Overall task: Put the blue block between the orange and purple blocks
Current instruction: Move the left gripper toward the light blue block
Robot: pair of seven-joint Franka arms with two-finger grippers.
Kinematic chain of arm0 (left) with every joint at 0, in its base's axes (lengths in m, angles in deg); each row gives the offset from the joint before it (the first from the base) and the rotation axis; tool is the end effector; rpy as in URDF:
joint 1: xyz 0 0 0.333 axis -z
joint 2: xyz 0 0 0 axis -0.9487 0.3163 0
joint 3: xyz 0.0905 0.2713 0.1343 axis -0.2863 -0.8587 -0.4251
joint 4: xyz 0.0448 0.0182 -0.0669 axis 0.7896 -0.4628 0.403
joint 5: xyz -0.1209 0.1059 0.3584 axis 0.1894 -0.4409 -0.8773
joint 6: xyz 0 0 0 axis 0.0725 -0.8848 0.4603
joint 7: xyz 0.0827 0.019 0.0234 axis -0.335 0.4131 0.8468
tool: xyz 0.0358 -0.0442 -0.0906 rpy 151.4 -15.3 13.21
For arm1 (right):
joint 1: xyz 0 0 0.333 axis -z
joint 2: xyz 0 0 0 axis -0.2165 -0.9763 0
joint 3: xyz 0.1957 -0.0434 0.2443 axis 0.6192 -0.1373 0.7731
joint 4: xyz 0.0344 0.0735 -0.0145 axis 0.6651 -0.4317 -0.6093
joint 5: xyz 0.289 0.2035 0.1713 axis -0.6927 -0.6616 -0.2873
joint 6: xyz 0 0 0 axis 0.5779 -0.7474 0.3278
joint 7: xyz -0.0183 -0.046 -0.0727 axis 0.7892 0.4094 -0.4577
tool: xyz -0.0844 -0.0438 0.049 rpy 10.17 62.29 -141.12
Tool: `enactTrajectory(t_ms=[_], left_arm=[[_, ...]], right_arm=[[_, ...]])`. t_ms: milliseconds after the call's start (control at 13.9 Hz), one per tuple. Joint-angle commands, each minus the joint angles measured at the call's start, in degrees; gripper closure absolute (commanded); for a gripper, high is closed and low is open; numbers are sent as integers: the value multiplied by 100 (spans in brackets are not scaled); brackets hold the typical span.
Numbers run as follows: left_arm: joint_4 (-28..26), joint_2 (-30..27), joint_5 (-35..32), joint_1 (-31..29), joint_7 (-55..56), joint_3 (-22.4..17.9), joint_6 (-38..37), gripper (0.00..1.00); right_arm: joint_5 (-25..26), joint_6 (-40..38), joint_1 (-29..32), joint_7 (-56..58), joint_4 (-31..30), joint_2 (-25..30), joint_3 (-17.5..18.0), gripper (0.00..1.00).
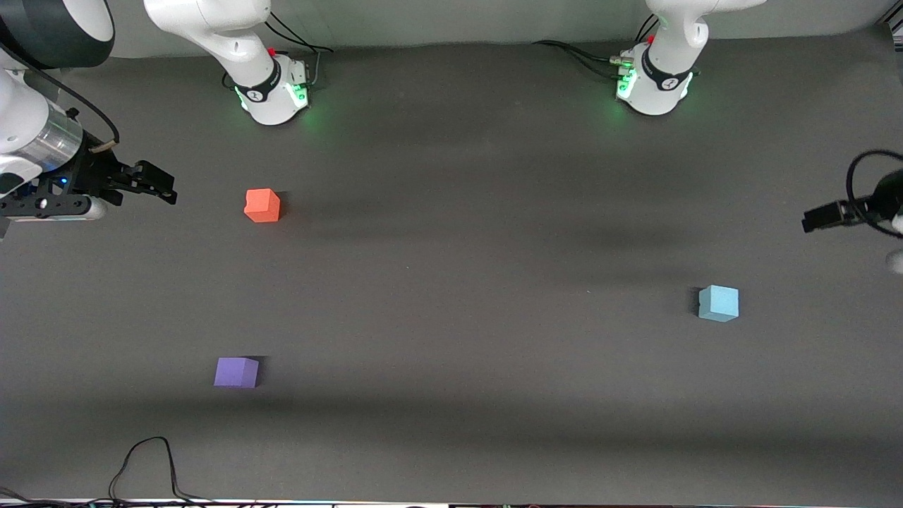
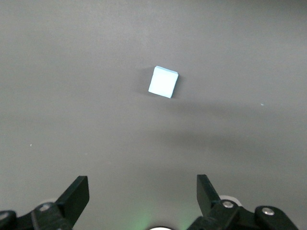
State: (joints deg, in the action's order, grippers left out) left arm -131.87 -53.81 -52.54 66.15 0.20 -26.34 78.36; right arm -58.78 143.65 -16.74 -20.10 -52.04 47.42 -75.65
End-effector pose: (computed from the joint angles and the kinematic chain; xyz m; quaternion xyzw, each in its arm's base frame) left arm 0.5975 0.0620 0.5410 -0.9945 -0.0496 0.0889 0.0245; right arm 0.5118 0.0201 0.5612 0.9996 -0.0101 -0.0255 0.0057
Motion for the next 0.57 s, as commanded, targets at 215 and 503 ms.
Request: enactTrajectory(t_ms=[215,503], left_arm=[[-47,935,167,-320,-174,34,778,0],[-742,1417,220,-258,-182,52,1858,0]], right_arm=[[120,-11,-68,86,-145,64,-61,0],[137,50,-165,130,-216,-14,-43,0]])
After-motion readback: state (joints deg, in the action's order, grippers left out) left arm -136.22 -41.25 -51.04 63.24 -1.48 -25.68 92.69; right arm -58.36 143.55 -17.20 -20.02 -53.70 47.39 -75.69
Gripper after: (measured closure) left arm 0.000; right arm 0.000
